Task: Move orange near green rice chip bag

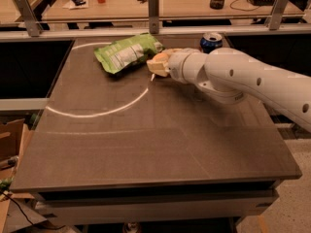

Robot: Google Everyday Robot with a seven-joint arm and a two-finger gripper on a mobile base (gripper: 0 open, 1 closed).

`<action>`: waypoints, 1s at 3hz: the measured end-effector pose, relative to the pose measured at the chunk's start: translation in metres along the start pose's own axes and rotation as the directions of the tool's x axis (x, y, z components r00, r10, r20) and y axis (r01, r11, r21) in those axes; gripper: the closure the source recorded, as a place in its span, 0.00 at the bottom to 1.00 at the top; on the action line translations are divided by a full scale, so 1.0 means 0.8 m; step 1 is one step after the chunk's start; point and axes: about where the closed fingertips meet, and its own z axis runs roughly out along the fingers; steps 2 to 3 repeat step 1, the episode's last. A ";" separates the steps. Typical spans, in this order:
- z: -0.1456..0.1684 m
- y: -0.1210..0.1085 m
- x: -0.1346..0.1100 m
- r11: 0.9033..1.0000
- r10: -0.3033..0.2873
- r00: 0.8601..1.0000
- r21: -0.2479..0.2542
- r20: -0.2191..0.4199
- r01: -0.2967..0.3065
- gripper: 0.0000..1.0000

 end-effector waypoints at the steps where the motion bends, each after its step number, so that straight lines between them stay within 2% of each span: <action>1: 0.001 0.002 -0.002 1.000 -0.001 1.000 -0.002 0.001 0.001 0.84; 3: 0.001 0.002 -0.002 1.000 -0.001 1.000 -0.002 0.001 0.001 0.84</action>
Offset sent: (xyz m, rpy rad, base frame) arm 0.0000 0.0000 0.0000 0.0000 0.0000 0.0000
